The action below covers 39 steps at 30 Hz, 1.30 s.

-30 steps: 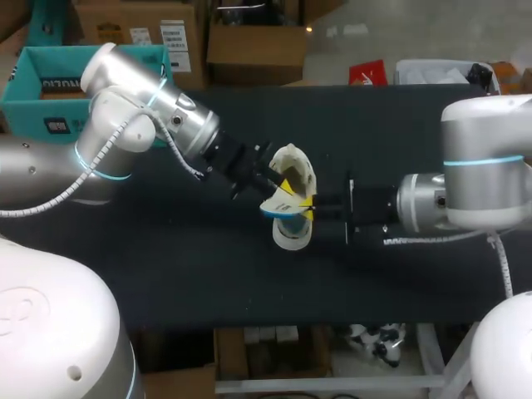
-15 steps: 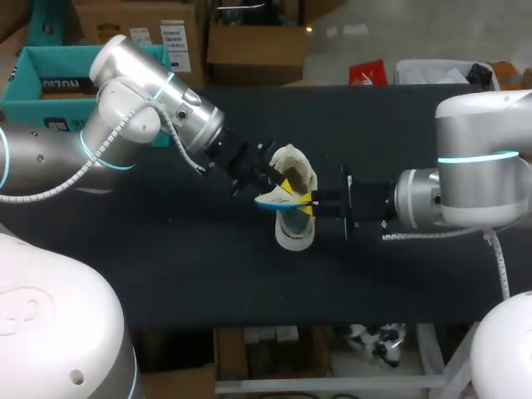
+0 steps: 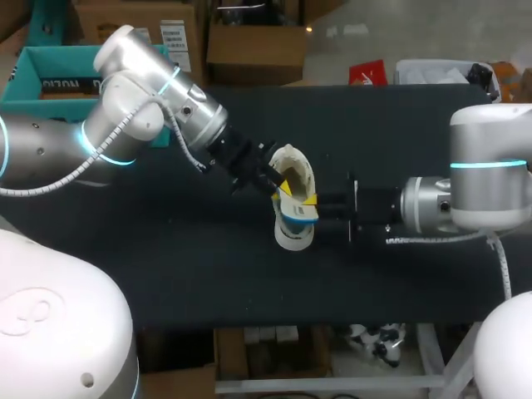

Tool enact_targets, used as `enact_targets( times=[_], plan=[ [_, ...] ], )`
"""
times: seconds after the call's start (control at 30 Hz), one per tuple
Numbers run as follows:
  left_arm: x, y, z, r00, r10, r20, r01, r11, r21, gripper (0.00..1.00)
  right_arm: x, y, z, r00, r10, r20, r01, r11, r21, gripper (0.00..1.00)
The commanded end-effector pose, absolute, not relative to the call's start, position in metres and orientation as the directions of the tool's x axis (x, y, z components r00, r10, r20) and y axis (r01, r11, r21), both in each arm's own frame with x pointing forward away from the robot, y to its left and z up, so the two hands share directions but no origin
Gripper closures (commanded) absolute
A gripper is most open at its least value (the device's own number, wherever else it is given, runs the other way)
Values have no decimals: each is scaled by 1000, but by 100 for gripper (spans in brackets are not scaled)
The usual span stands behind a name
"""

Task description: Open the shoe tongue, take the insole out of the shoe, put the insole back into the shoe, and pack the shoe into the shoebox

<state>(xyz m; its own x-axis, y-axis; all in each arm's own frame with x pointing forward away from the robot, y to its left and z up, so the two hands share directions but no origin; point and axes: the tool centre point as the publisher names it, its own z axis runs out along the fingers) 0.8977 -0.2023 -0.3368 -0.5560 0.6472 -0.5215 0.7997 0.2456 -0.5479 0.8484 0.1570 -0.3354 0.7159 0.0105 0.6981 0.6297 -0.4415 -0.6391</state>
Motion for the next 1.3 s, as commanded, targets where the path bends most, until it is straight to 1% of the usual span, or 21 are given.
enact_targets(
  times=[0.03,0.27,0.5,0.53,0.6,0.63,0.67,0.7,0.73,0.77,0.87,0.9,0.93,1.0,1.13,1.17,1.23,1.3],
  plan=[
    [907,-206,-343,-560,650,-514,791,236,-564,100,863,160,-345,727,31,686,627,-438,-644,100],
    [918,-206,-352,-590,644,-487,765,252,-593,100,872,159,-349,737,51,674,616,-461,-639,100],
    [917,-201,-355,-606,635,-480,751,257,-609,100,875,158,-351,741,56,669,609,-475,-635,100],
    [915,-201,-354,-606,634,-481,751,255,-609,84,875,158,-351,742,59,668,608,-481,-632,100],
    [911,-199,-353,-602,634,-485,753,248,-610,71,874,157,-350,740,59,670,608,-484,-630,100],
    [909,-199,-352,-599,634,-490,755,243,-609,58,873,156,-349,739,59,671,607,-490,-626,100],
    [907,-198,-351,-594,635,-493,758,237,-608,49,872,156,-349,739,59,671,607,-492,-625,100],
    [905,-199,-349,-590,636,-497,760,231,-607,33,872,155,-349,739,59,672,606,-493,-624,100],
    [903,-199,-348,-585,637,-502,764,225,-604,28,871,154,-349,738,57,672,605,-497,-622,100],
    [903,-199,-348,-577,639,-508,769,216,-602,27,870,153,-349,738,55,672,604,-499,-622,100],
    [891,-196,-342,-560,637,-530,783,198,-590,29,867,151,-350,737,48,674,599,-508,-620,100],
    [888,-195,-340,-556,634,-537,786,190,-588,34,866,150,-351,737,44,674,597,-510,-619,100],
    [884,-194,-338,-552,632,-544,790,186,-585,36,865,150,-351,738,40,673,592,-518,-618,100],
    [878,-192,-335,-541,631,-556,793,165,-586,47,864,149,-352,738,38,673,590,-521,-617,100],
    [867,-194,-332,-523,628,-576,809,151,-569,64,864,149,-353,738,38,673,586,-529,-614,100],
    [865,-194,-332,-520,627,-581,812,149,-565,65,864,149,-353,739,38,673,586,-530,-613,100],
    [862,-195,-331,-511,626,-589,819,147,-554,71,864,149,-353,742,39,669,579,-541,-610,100],
    [860,-196,-330,-506,625,-595,825,150,-545,72,864,149,-353,742,39,669,578,-543,-609,100]
  ],
)
